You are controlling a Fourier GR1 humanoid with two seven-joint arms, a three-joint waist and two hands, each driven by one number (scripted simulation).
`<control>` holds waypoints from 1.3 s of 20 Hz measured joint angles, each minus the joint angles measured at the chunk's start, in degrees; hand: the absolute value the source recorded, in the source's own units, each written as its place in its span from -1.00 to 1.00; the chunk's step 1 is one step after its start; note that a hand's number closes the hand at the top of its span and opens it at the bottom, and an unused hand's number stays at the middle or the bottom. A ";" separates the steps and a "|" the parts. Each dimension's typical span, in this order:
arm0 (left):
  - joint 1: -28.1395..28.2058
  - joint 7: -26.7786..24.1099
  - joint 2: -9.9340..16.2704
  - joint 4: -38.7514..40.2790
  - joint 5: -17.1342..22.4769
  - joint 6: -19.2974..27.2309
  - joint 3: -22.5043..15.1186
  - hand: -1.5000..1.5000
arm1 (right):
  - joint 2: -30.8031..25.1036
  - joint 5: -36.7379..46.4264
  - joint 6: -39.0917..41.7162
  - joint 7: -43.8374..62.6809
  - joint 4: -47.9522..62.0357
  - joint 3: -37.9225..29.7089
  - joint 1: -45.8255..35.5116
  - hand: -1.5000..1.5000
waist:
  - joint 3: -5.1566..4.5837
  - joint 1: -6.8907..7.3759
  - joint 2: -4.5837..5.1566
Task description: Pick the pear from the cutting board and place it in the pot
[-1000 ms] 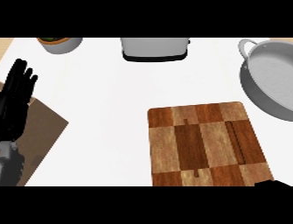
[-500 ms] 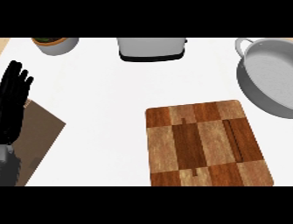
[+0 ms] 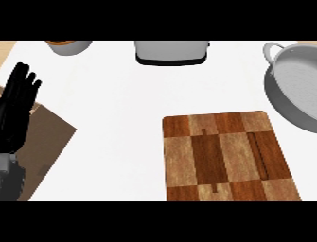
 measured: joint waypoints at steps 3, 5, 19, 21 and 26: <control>-0.85 -0.62 -0.54 0.91 -0.91 0.17 -0.55 0.00 | -1.65 -2.70 2.51 4.45 4.54 -0.66 -5.87 1.00 | 0.05 0.61 0.08; -1.25 -0.41 -0.72 1.04 -1.26 0.21 -0.74 0.00 | -2.69 -3.64 4.57 5.32 9.36 -0.48 -9.93 1.00 | 0.08 0.95 0.12; -2.44 0.38 -1.81 0.88 -1.69 -0.58 -1.49 0.00 | 0.17 10.66 -3.81 3.73 37.79 8.21 -36.95 1.00 | 0.16 2.74 0.66; -2.25 0.53 -1.91 0.56 -1.53 -0.82 -1.67 0.00 | 0.85 15.23 -9.40 2.23 40.72 9.12 -39.03 1.00 | 0.17 3.07 0.73; -2.84 -0.18 -2.32 1.21 -2.27 -0.60 -1.94 0.00 | 3.71 24.02 -18.74 -2.98 54.04 12.05 -47.22 1.00 | 0.24 3.44 0.83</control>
